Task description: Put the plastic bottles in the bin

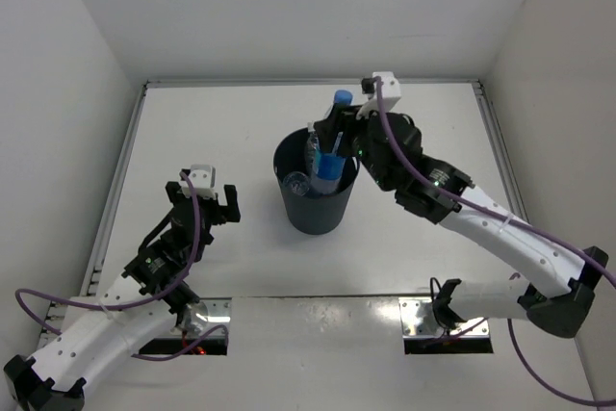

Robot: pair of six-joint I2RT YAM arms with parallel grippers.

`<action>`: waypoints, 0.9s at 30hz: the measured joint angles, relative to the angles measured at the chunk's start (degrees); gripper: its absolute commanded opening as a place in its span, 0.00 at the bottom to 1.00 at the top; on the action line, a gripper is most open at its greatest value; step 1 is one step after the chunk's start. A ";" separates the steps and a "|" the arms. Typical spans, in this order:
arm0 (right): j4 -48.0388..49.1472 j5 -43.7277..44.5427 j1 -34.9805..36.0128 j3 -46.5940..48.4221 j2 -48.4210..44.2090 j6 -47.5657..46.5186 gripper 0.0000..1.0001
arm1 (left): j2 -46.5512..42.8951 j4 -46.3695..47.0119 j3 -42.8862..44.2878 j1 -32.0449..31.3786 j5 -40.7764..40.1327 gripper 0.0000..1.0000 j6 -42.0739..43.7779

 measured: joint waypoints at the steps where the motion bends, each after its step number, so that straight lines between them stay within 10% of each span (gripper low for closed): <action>1: 0.22 0.02 1.31 -1.20 0.00 -0.68 0.07 | 0.00 0.00 0.00 0.00 0.00 1.00 0.00; 6: 0.37 -0.79 1.16 -4.94 1.86 -1.51 0.11 | 0.00 0.00 0.00 0.00 0.00 1.00 0.00; 15: 1.55 -8.83 -1.64 -5.27 5.81 -0.37 0.66 | 0.00 0.00 -0.02 0.00 -0.09 1.00 0.00; 27: -8.76 -11.82 -3.37 -2.97 11.39 -1.07 0.92 | 0.00 0.00 -0.02 0.00 -0.09 1.00 0.00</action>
